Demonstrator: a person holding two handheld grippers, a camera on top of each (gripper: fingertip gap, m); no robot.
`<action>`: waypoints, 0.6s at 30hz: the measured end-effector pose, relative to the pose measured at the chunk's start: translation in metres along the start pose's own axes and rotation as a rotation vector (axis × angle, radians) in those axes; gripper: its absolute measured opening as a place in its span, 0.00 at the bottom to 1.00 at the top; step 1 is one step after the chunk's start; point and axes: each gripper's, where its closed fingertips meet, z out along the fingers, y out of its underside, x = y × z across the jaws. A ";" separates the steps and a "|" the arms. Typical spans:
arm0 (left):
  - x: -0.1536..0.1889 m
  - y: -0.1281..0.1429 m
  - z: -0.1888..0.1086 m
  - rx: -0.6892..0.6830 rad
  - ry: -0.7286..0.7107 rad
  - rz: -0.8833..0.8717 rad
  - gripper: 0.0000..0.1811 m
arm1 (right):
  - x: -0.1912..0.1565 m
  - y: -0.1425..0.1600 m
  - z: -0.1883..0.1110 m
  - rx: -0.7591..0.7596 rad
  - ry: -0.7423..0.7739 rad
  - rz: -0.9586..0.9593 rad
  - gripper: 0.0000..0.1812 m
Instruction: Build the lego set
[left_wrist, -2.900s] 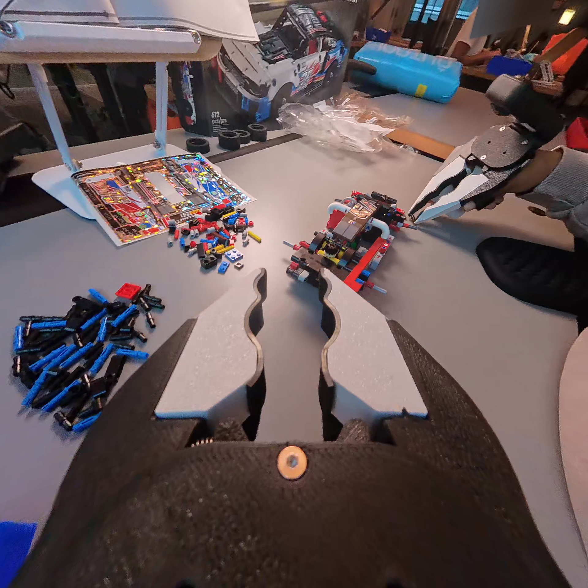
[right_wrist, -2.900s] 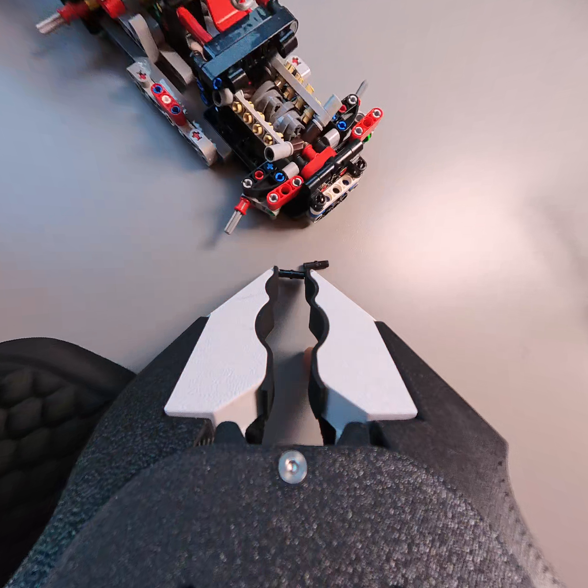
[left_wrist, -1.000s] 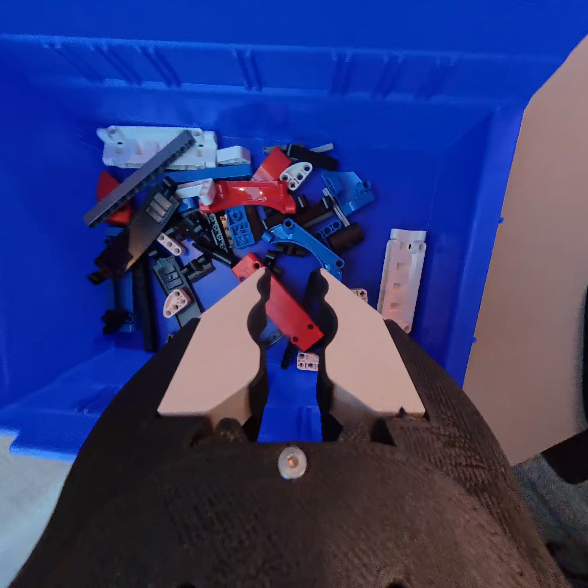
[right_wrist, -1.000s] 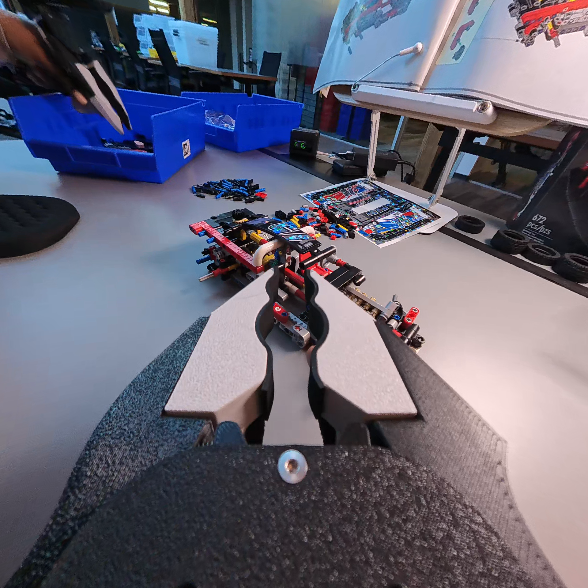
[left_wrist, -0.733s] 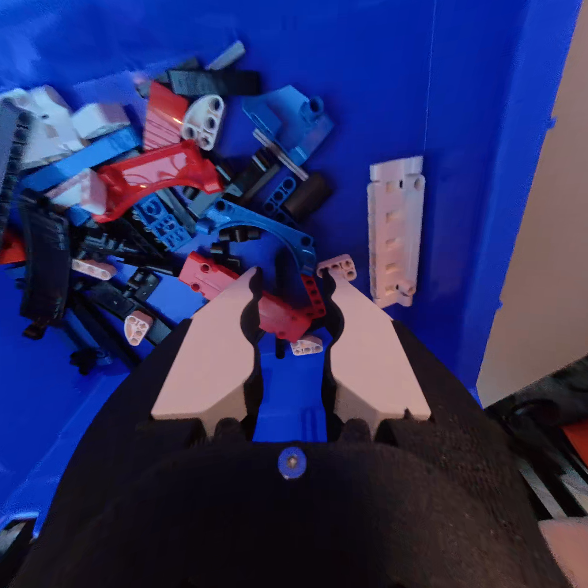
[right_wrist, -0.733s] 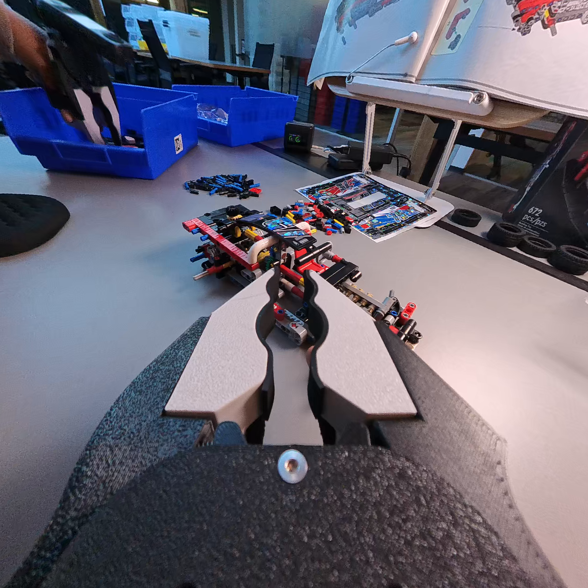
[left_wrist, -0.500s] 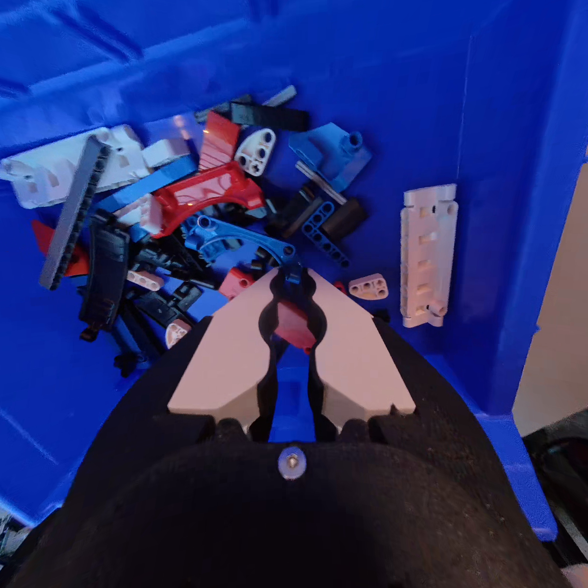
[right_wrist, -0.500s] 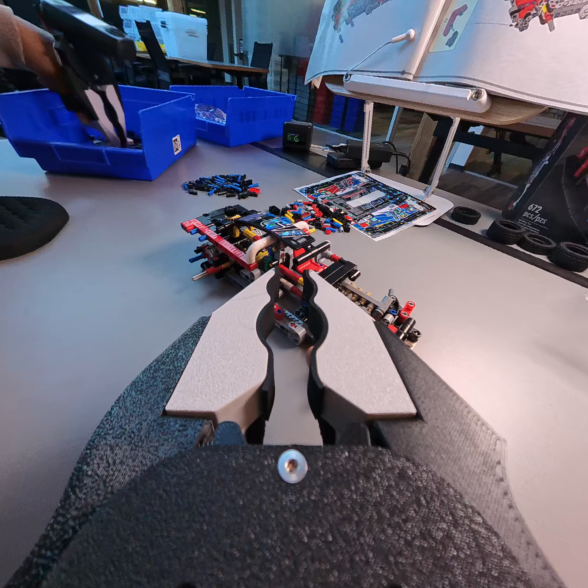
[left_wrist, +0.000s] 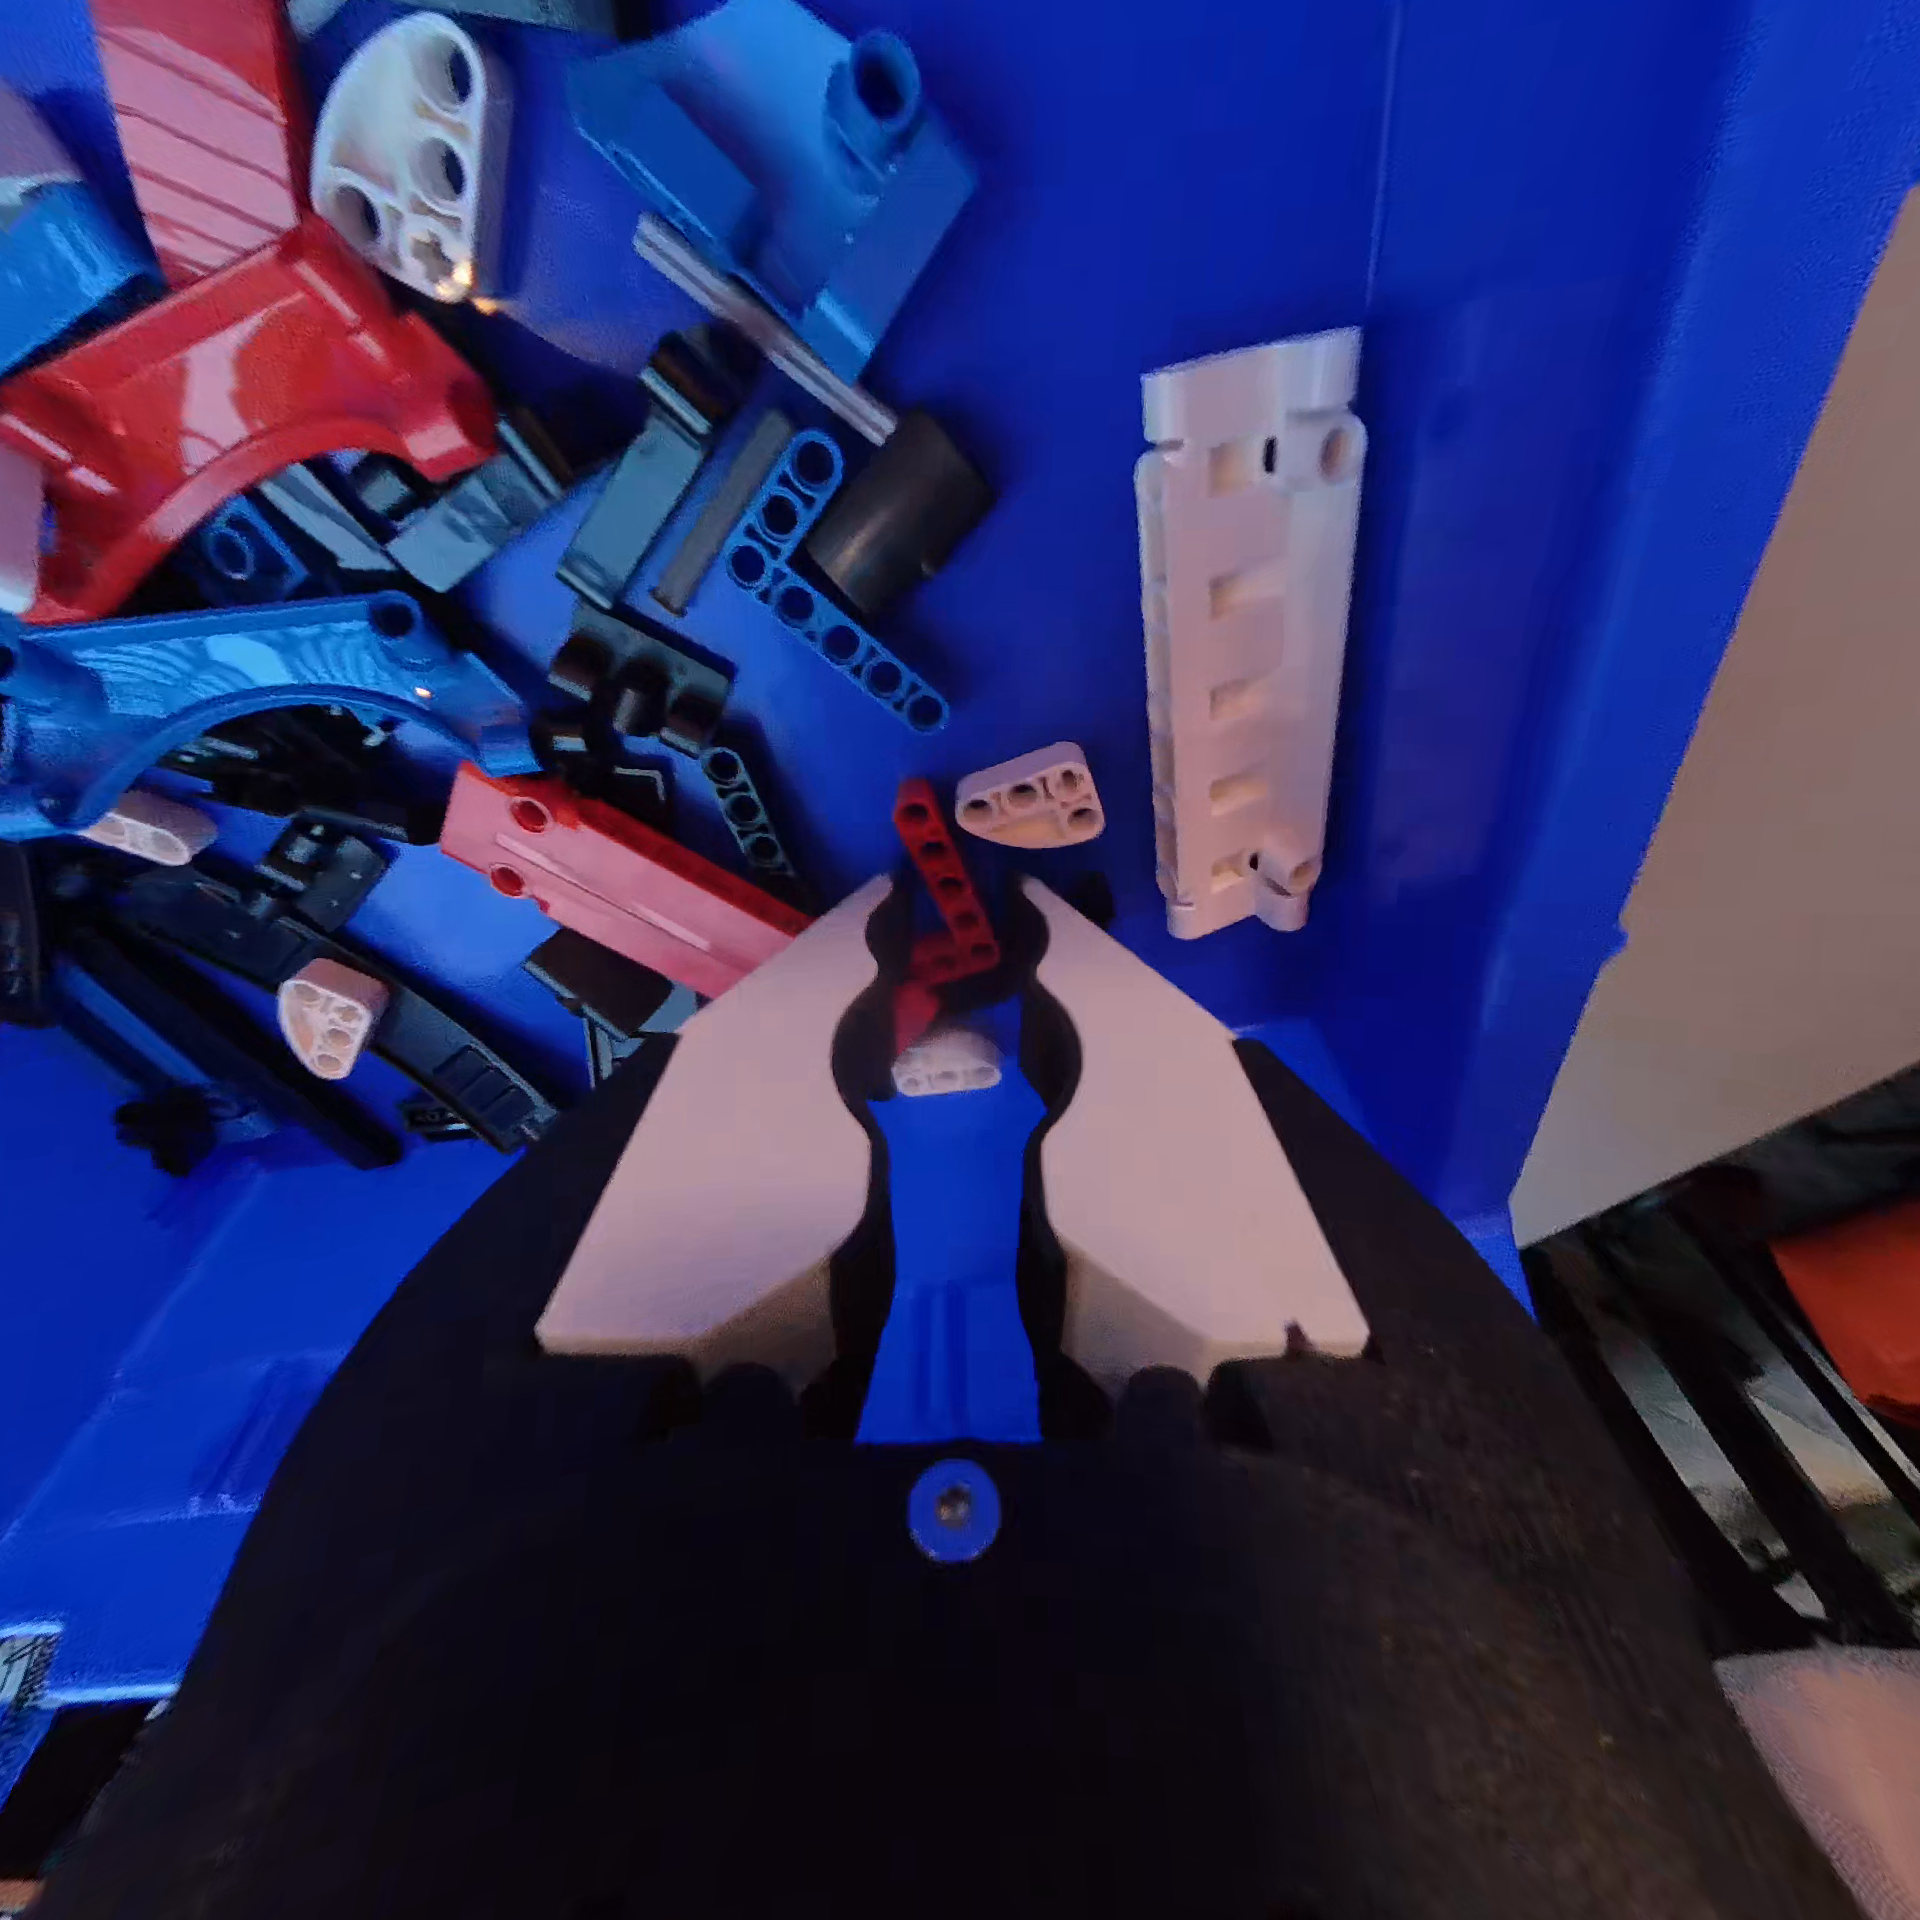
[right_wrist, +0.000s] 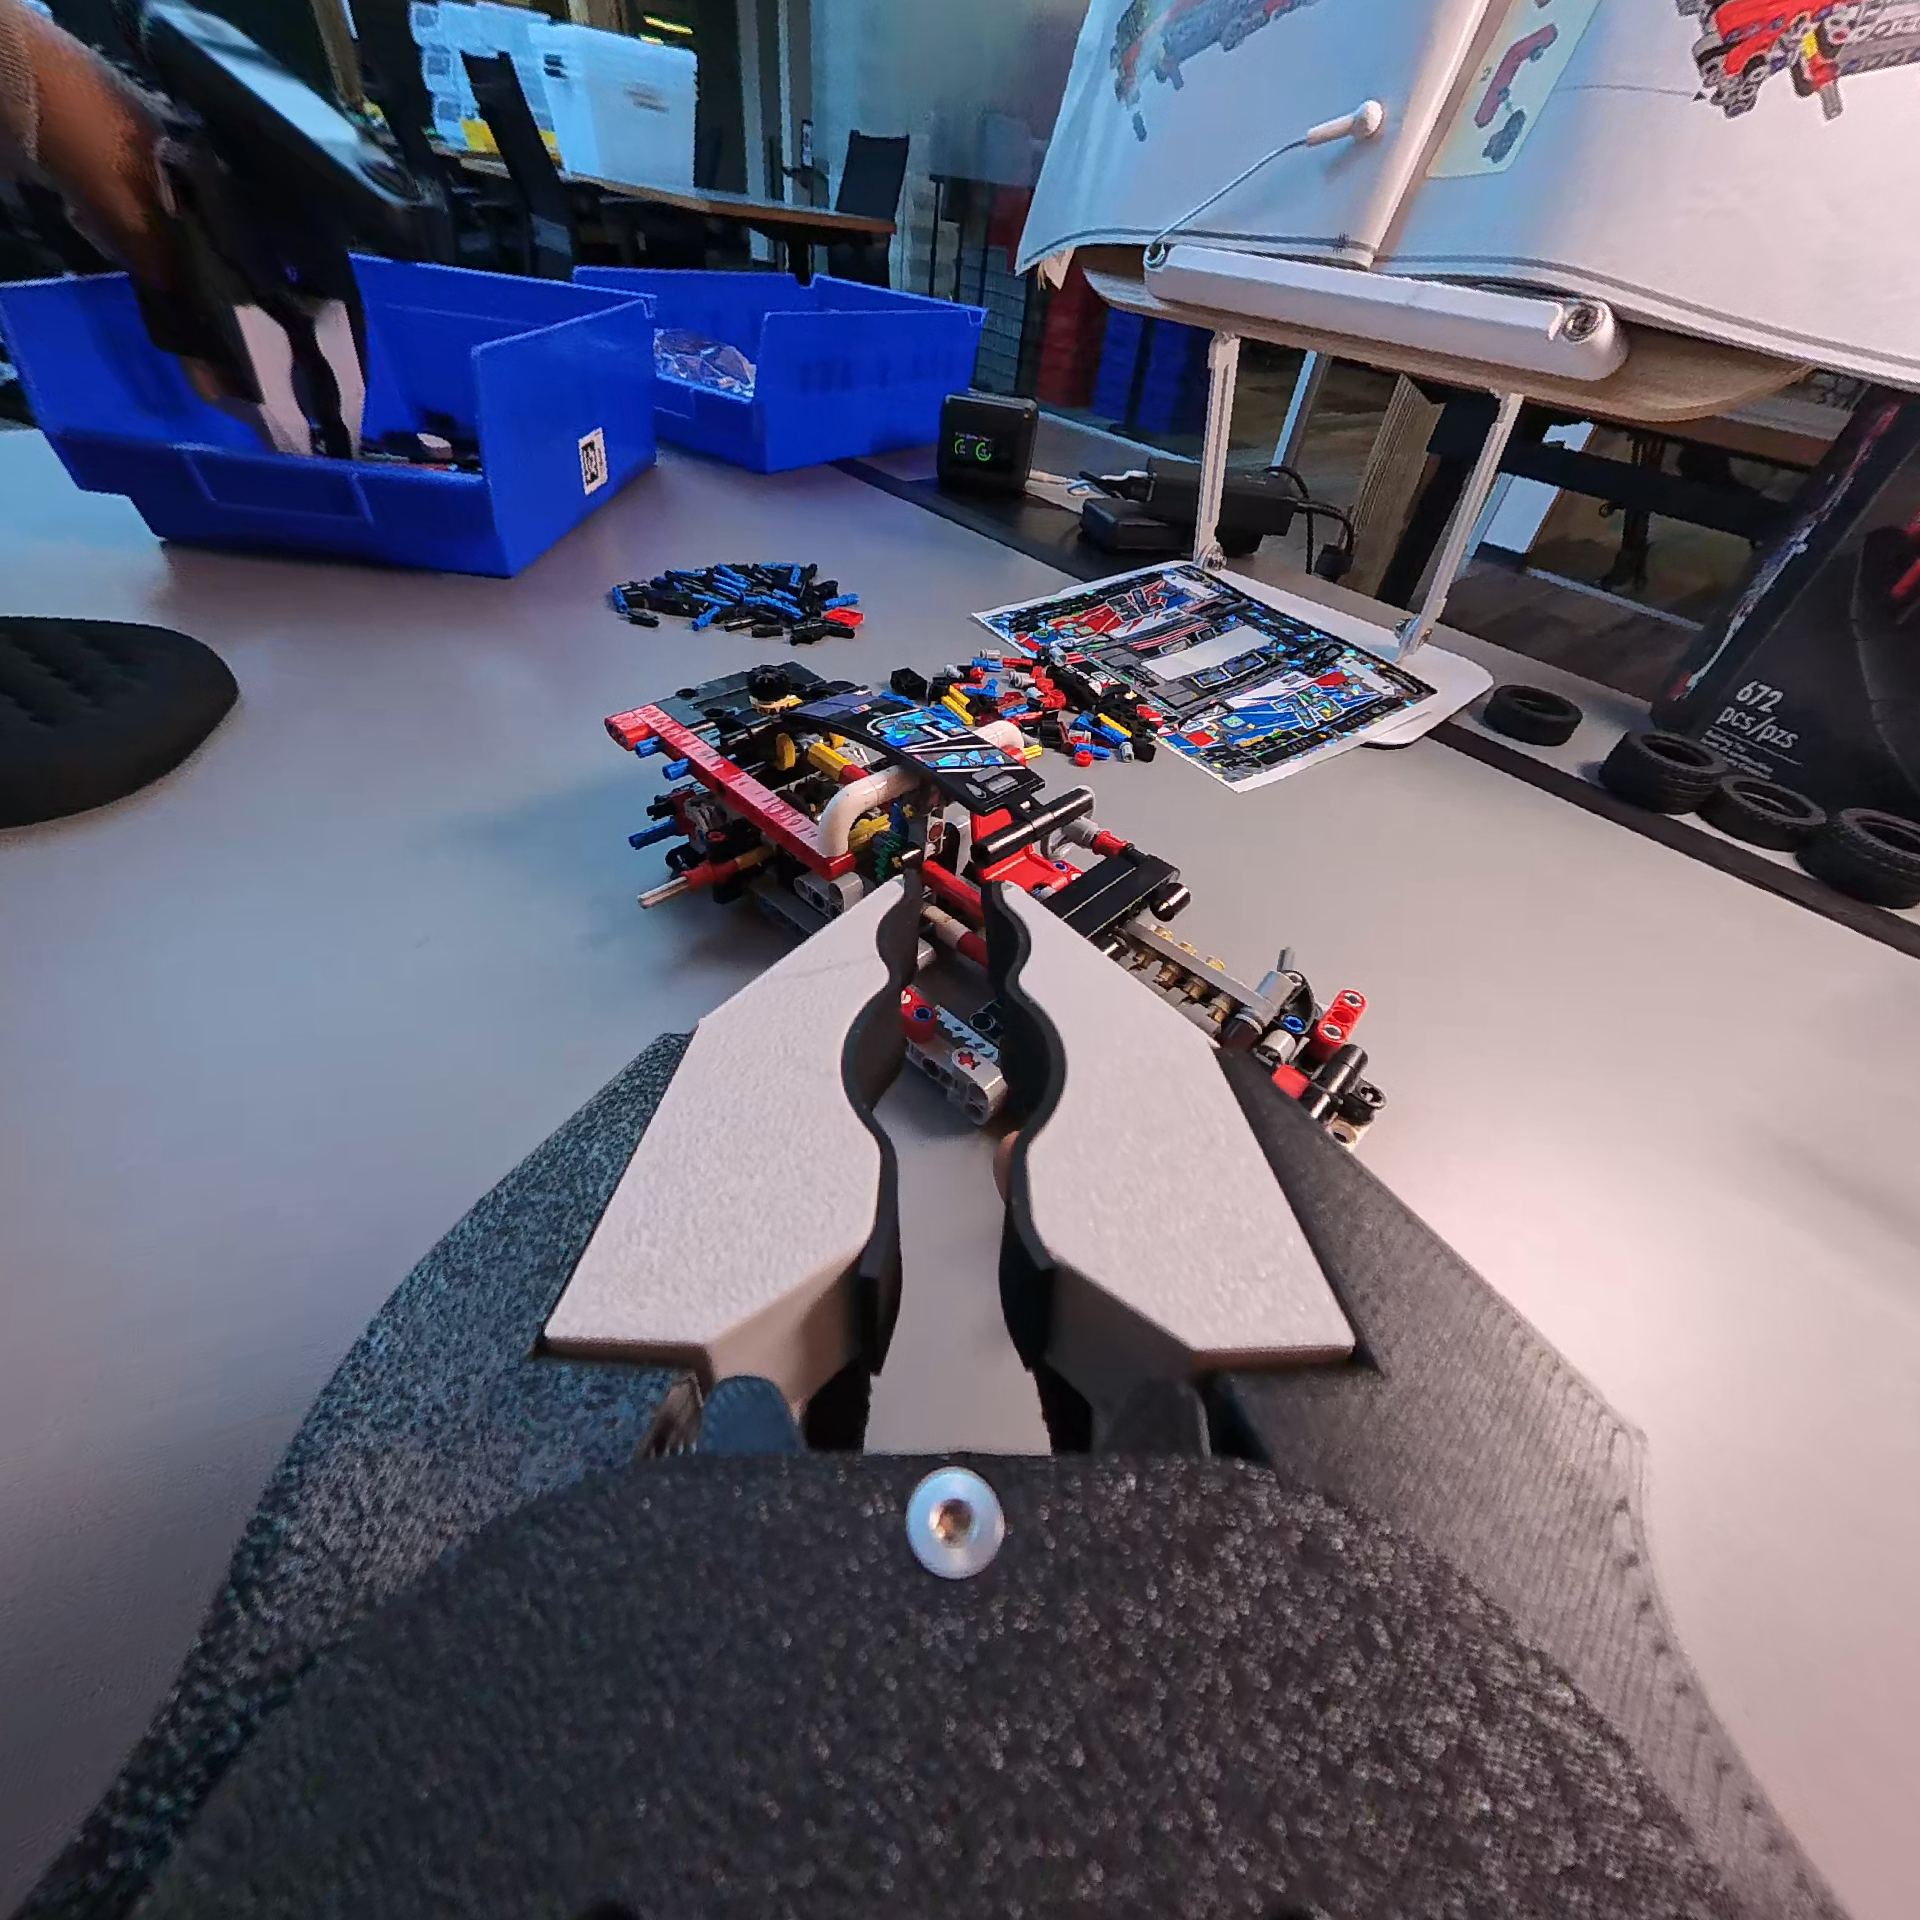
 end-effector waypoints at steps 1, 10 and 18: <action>-0.002 -0.001 0.000 0.005 -0.008 -0.002 0.07 | 0.000 0.000 0.000 -0.001 0.000 0.000 0.05; 0.004 -0.039 -0.043 0.306 0.282 -0.232 0.03 | 0.000 0.000 0.000 -0.001 0.000 -0.006 0.04; 0.028 -0.079 -0.088 0.578 0.357 -0.218 0.03 | -0.003 0.001 0.000 -0.005 -0.009 -0.026 0.04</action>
